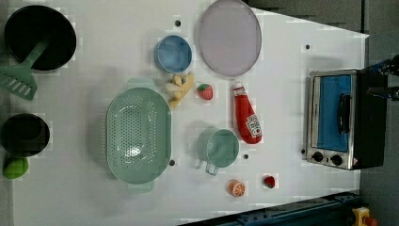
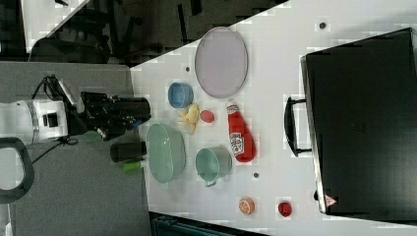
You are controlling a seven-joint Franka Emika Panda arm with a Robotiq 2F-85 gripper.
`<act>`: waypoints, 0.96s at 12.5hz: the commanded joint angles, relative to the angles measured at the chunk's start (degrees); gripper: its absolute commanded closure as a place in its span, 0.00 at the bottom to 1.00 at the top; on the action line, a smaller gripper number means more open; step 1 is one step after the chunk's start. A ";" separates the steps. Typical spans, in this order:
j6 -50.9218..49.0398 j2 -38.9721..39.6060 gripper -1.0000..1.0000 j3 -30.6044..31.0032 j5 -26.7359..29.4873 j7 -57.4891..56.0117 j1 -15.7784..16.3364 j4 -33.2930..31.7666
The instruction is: Pick Ketchup from the table and place it in strainer.
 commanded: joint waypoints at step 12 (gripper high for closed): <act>7.73 -0.34 0.00 6.47 0.43 -45.07 -5.52 -20.69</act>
